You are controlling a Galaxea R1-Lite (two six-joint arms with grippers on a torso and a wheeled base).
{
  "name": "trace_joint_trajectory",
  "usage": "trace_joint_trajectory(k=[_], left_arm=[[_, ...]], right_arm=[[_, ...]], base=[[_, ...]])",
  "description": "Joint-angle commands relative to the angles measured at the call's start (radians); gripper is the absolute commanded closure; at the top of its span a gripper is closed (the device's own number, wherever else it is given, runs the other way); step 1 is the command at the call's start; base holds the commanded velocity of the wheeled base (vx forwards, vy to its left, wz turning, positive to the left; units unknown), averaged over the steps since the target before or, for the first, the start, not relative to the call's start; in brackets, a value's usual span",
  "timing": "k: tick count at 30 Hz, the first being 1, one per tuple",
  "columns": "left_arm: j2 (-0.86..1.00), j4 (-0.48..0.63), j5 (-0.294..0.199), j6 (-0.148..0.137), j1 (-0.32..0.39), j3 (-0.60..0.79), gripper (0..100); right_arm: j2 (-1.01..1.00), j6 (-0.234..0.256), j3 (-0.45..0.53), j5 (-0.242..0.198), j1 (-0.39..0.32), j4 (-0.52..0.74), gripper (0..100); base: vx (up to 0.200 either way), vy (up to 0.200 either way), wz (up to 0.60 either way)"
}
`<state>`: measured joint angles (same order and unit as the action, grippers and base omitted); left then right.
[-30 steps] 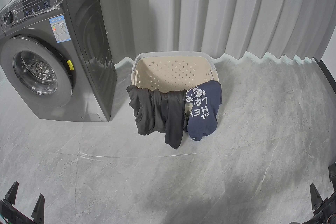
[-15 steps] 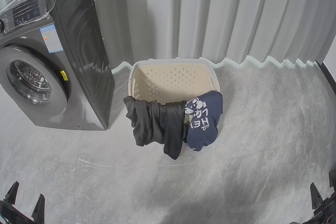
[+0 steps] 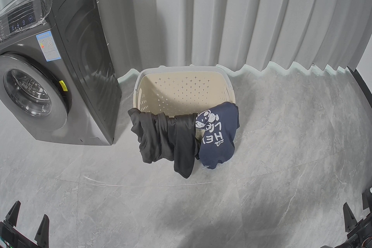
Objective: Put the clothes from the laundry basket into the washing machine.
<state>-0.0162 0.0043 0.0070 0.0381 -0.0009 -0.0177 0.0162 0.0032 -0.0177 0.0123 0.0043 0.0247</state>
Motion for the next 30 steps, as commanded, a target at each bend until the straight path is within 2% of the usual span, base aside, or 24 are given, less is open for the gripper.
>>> trace_joint_trajectory(k=[1,7,16,25,30], left_arm=[[0.010,0.000,0.001,0.000,-0.001,0.016,0],[0.010,0.000,0.001,0.000,-0.001,0.016,0],[0.010,0.000,0.001,0.000,-0.001,0.016,0],[0.010,0.000,0.001,0.000,-0.001,0.016,0],[0.010,0.000,0.002,0.000,-0.001,0.016,0]], right_arm=[[-0.007,0.000,0.007,0.001,0.000,0.000,0],[-0.007,0.000,0.007,0.000,-0.001,0.000,0],[-0.007,0.000,0.007,0.000,0.000,0.000,0],[-0.007,0.000,0.007,0.000,0.000,0.000,0],[-0.007,0.000,0.007,0.000,0.000,0.000,0]], base=[[0.200,0.000,0.00],[0.200,0.000,0.00],[0.000,0.000,0.00],[0.200,0.000,0.00],[0.000,0.000,0.00]])
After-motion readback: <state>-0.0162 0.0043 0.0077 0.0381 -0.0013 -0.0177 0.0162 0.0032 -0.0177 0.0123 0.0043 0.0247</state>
